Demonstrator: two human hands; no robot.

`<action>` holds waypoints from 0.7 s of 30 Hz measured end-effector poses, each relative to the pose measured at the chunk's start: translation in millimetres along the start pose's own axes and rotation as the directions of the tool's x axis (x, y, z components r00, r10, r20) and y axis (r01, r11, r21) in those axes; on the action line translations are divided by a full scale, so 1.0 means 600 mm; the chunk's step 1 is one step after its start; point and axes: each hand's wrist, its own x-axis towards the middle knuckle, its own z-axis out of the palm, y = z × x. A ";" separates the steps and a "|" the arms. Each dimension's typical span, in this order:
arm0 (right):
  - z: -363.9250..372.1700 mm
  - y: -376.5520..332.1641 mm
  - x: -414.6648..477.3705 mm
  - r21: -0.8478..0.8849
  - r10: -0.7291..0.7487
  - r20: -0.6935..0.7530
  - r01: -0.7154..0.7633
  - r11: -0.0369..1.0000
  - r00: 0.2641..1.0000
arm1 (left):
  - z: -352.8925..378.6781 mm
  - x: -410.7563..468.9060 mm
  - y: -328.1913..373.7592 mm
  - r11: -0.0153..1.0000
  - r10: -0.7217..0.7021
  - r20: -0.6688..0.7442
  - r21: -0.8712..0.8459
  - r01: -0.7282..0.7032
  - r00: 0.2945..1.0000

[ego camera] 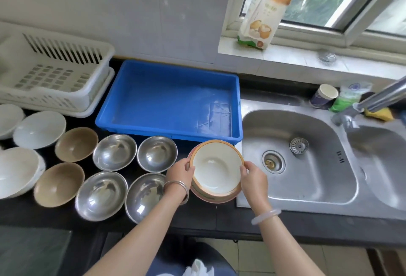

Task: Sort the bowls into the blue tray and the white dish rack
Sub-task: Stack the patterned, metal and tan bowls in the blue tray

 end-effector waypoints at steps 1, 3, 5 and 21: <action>0.002 0.000 -0.006 0.015 0.015 -0.002 -0.015 1.000 1.000 | -0.004 0.004 0.000 1.000 0.003 0.000 0.006 -0.003 1.000; 0.008 0.000 -0.018 0.058 0.043 -0.002 -0.043 0.997 0.999 | -0.010 0.010 0.001 1.000 0.011 0.000 0.022 -0.011 1.000; 0.012 0.000 -0.028 0.089 0.072 0.000 -0.072 0.993 0.997 | -0.014 0.016 0.001 0.999 0.013 0.005 0.041 -0.013 1.000; 0.029 -0.017 -0.059 0.211 0.182 -0.048 -0.168 0.963 0.982 | -0.026 0.021 0.009 0.982 0.126 -0.076 0.150 -0.113 0.989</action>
